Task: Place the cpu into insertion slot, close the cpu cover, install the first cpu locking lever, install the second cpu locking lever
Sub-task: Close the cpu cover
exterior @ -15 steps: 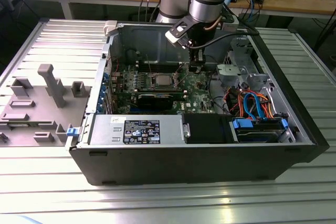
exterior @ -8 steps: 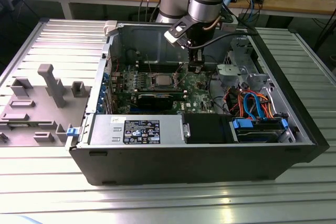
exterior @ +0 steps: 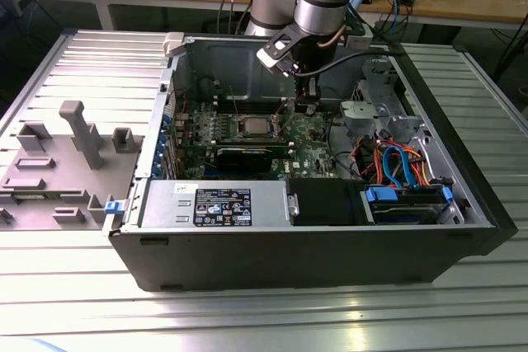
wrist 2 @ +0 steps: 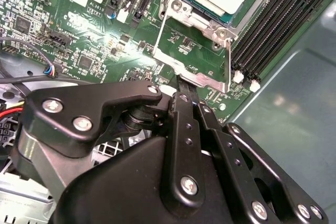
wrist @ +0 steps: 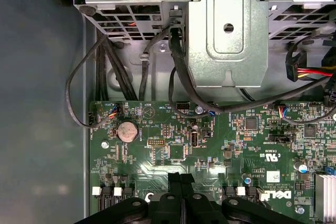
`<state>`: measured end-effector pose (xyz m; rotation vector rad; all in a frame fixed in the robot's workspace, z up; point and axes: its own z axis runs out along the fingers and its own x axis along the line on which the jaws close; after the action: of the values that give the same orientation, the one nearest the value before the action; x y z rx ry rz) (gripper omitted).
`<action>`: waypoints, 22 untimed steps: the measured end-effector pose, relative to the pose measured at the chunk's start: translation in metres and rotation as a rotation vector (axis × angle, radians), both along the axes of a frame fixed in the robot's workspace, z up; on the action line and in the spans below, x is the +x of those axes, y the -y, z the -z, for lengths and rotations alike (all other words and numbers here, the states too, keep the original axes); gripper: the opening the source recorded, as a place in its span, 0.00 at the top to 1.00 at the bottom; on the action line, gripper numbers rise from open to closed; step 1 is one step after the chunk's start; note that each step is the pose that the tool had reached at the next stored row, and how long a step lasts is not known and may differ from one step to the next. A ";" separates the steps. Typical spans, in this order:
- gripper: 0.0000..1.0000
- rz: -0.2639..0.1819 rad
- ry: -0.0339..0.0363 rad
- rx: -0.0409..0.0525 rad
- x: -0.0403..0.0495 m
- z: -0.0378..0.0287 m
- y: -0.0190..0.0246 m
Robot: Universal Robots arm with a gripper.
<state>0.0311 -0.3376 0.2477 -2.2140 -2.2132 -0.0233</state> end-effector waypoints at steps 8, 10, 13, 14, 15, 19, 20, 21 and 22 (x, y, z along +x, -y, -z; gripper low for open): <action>0.89 0.000 0.0000 0.0000 -0.0022 0.0001 0.0000; 0.89 0.000 0.0000 0.0000 -0.0025 0.0001 0.0000; 0.89 0.000 0.0000 0.0000 -0.0030 0.0001 0.0000; 0.89 0.000 0.0000 0.0000 -0.0032 0.0001 0.0000; 0.89 0.000 -0.0001 0.0000 -0.0033 0.0001 0.0000; 0.89 0.000 -0.0001 0.0000 -0.0039 0.0001 0.0000; 0.89 0.000 0.0000 0.0000 -0.0041 0.0001 0.0000; 0.89 0.000 0.0000 0.0000 -0.0056 0.0002 0.0000; 0.89 0.000 0.0000 0.0000 -0.0066 0.0002 0.0000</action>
<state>0.0244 -0.3376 0.2475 -2.2140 -2.2132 -0.0232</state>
